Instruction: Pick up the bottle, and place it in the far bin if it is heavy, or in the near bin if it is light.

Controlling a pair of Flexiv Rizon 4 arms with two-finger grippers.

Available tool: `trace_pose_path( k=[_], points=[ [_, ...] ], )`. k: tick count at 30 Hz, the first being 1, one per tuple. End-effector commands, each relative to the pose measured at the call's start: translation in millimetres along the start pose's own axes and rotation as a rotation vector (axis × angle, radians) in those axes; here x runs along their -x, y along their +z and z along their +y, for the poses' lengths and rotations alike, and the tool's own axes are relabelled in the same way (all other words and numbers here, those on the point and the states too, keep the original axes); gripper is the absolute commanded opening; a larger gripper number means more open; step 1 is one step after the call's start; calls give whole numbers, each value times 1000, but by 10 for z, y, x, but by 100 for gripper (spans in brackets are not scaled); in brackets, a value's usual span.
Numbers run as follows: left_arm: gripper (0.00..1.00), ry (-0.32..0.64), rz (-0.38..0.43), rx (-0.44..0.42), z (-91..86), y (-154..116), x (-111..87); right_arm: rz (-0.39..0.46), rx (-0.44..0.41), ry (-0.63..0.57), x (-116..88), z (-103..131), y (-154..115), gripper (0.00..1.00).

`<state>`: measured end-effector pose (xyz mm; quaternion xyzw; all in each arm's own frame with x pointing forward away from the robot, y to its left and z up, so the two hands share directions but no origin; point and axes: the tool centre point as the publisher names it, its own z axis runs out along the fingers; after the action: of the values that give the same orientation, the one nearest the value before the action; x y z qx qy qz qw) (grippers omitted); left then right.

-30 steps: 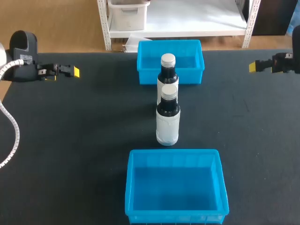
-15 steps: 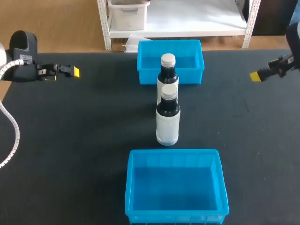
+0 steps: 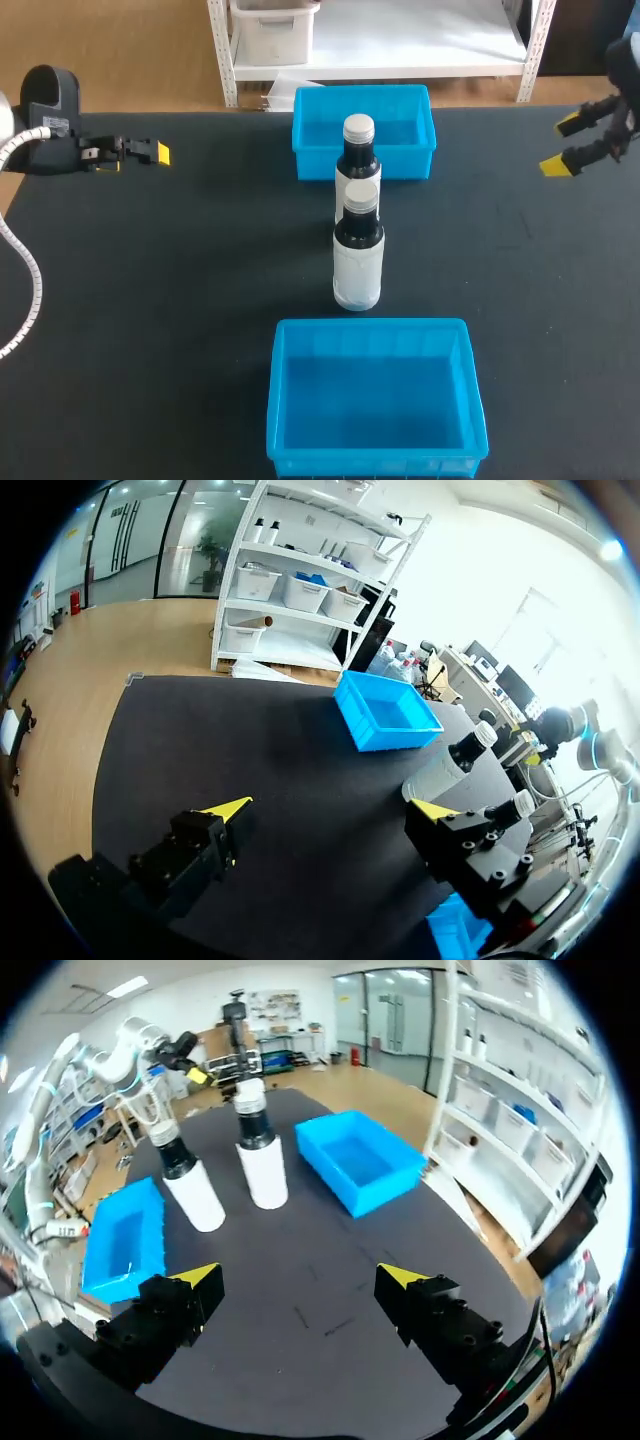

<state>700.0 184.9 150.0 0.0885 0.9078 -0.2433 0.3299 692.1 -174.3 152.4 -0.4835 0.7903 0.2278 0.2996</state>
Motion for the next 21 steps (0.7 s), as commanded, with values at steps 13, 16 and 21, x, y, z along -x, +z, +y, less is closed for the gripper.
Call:
trace_pose_path(
  k=[13,16,21],
  points=[
    [100,0,0,0,0,0,0,-152,197,-261,164,677,243,100],
    [100,0,0,0,0,0,0,-149,180,-262,216,801,322,100],
    [100,0,0,0,0,0,0,-134,166,-278,324,1005,490,100]
  ],
)
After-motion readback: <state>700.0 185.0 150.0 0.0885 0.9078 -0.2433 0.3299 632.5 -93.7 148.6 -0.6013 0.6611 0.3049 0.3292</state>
